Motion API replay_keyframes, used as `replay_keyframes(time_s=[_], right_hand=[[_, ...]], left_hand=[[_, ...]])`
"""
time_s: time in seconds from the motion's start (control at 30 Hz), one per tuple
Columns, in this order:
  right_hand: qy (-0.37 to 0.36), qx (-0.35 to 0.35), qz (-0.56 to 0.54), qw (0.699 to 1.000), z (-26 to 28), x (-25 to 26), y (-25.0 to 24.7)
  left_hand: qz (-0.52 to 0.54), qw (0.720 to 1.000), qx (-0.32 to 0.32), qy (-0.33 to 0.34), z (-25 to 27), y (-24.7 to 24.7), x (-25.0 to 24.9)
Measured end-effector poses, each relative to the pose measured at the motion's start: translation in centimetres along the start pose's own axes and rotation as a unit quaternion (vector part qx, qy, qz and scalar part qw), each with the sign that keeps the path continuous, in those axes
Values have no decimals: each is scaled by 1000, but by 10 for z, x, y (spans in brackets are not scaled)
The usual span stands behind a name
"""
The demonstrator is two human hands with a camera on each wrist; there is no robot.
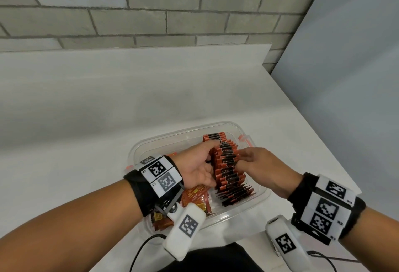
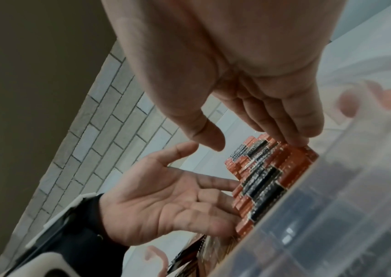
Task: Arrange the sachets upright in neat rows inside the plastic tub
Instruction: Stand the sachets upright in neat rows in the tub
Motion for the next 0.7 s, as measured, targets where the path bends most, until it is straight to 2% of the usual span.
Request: replay_keyframes(time_s=[0.27, 0.7], right_hand=[[-4, 4, 40, 999, -2, 1, 5], [6, 3, -69, 998, -10, 4, -2]], left_hand=[[36, 999, 18, 10, -9, -2, 2], [57, 998, 36, 19, -21, -6, 1]])
Point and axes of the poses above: each hand's wrist, its own z-axis away from the middle knuckle, its own y-axis out of the palm, x = y × z, the point moved 3 cm from there along -z, towards the middle knuckle, and after that the axes turned 13 degrees about x, right-handed, at the moved point
